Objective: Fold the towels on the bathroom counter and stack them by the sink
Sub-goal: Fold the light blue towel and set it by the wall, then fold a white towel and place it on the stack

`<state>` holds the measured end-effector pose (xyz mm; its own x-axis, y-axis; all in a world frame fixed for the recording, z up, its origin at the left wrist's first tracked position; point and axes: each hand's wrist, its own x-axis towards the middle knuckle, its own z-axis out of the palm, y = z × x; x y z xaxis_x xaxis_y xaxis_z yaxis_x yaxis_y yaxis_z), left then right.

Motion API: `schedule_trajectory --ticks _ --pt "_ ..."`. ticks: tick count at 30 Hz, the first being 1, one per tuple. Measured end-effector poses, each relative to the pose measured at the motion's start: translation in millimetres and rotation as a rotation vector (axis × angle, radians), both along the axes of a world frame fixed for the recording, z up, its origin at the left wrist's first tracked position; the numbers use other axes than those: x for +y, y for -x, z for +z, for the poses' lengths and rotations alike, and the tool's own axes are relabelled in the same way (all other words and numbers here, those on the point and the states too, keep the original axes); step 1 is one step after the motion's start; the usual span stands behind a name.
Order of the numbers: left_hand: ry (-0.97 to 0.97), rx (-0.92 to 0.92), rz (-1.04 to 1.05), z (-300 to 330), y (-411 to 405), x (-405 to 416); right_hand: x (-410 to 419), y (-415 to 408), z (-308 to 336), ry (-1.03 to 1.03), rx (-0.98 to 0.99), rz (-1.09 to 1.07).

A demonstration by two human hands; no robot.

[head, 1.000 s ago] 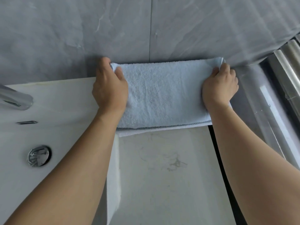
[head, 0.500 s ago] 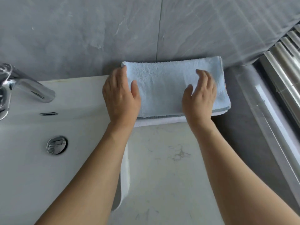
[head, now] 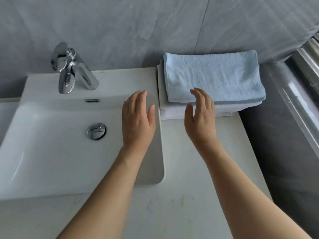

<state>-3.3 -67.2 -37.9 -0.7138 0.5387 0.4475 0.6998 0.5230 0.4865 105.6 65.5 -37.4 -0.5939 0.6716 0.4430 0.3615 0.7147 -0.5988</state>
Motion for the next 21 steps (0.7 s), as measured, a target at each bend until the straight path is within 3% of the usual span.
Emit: schedule_trajectory --ticks 12,21 --pt "0.028 0.004 -0.038 0 74 -179 -178 67 -1 0.068 0.019 0.003" --pt "0.027 -0.056 -0.008 -9 103 -234 -235 105 -14 0.110 -0.007 0.042"
